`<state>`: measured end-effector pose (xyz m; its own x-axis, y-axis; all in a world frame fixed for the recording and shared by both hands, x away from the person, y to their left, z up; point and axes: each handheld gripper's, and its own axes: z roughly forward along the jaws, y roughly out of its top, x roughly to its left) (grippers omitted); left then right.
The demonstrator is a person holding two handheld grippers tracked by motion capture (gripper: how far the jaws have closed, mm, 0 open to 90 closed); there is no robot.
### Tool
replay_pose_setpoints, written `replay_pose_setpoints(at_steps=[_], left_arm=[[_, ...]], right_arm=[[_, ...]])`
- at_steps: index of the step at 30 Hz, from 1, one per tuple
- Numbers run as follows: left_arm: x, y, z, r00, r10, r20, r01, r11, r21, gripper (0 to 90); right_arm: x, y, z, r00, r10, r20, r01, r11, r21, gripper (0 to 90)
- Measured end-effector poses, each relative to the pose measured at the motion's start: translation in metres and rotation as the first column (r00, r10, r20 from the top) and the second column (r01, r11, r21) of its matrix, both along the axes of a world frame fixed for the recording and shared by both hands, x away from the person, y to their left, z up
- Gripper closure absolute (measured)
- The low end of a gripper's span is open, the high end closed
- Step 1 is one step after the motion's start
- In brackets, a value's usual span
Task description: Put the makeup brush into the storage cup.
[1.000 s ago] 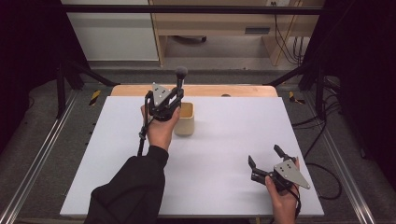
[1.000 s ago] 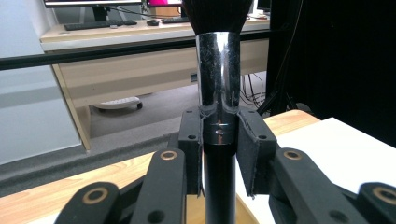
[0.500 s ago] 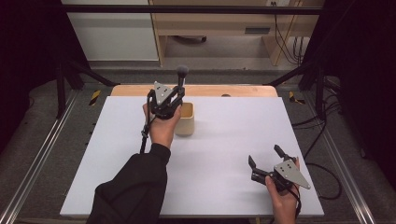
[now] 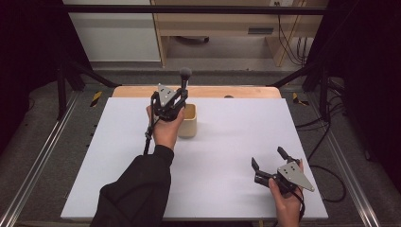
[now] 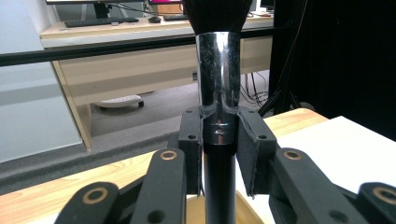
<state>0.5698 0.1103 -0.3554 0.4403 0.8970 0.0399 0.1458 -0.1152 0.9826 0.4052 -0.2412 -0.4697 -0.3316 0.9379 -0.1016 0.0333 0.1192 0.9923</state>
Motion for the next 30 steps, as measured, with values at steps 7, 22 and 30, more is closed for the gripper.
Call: replay_pose_setpoints(at_steps=[7, 22, 30], left_arm=[[0.001, -0.002, -0.003, 1.0, -0.003, -0.002, 0.003, 1.0, 0.006, 72.7], [0.002, -0.004, -0.01, 1.0, 0.001, -0.005, -0.001, 0.9999, 0.015, 72.7], [0.002, -0.006, -0.013, 1.0, 0.0, -0.007, 0.0, 0.9999, 0.017, 72.7]], right_arm=[[0.0, 0.0, 0.0, 1.0, 0.001, 0.002, -0.001, 1.0, 0.0, 3.1], [0.0, 0.0, 0.0, 1.0, 0.001, 0.003, -0.001, 1.0, -0.001, 3.2], [0.0, 0.0, 0.0, 1.0, 0.001, 0.002, -0.001, 1.0, 0.0, 3.2]])
